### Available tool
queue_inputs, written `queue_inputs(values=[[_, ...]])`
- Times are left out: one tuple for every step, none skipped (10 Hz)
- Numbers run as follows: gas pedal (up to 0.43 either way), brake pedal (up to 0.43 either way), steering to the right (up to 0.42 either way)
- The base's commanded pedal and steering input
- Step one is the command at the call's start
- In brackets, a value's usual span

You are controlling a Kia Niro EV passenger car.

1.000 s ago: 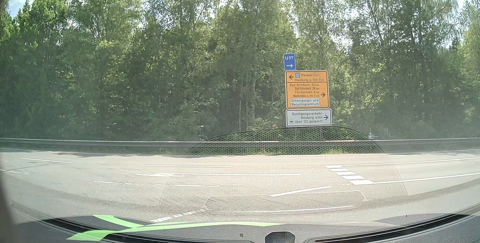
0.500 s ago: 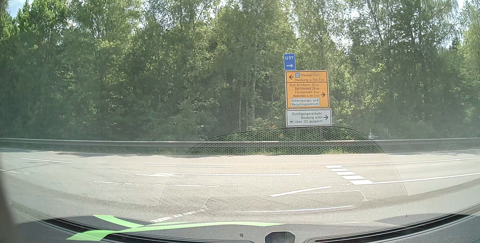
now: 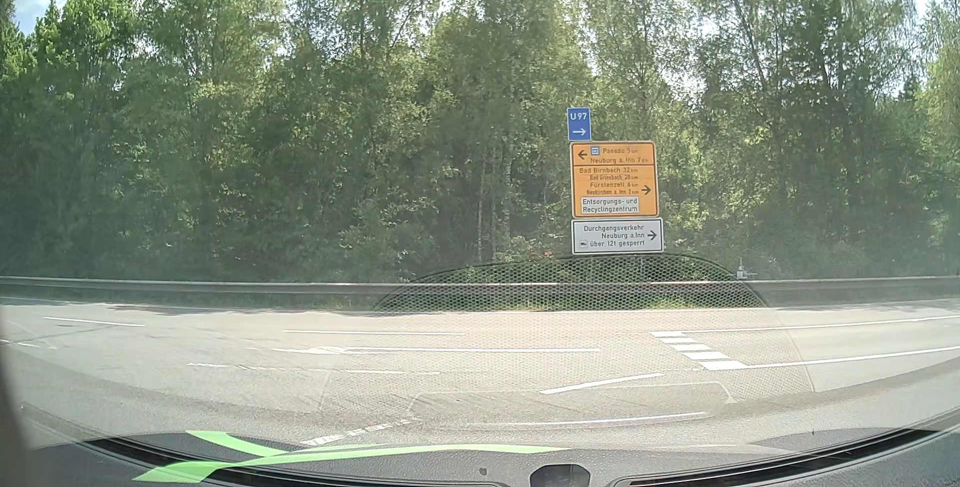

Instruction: Follow the waypoints while adhering to traffic rules and regulations

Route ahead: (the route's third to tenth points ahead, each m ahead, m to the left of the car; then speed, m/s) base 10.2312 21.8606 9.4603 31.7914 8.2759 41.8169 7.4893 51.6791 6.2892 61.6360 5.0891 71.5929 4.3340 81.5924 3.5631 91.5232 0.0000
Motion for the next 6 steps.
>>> queue_inputs(values=[[0.000,0.274,-0.063],[0.000,0.274,-0.063],[0.000,0.274,-0.063],[0.000,0.274,-0.063],[0.000,0.274,-0.063],[0.000,0.274,-0.063]])
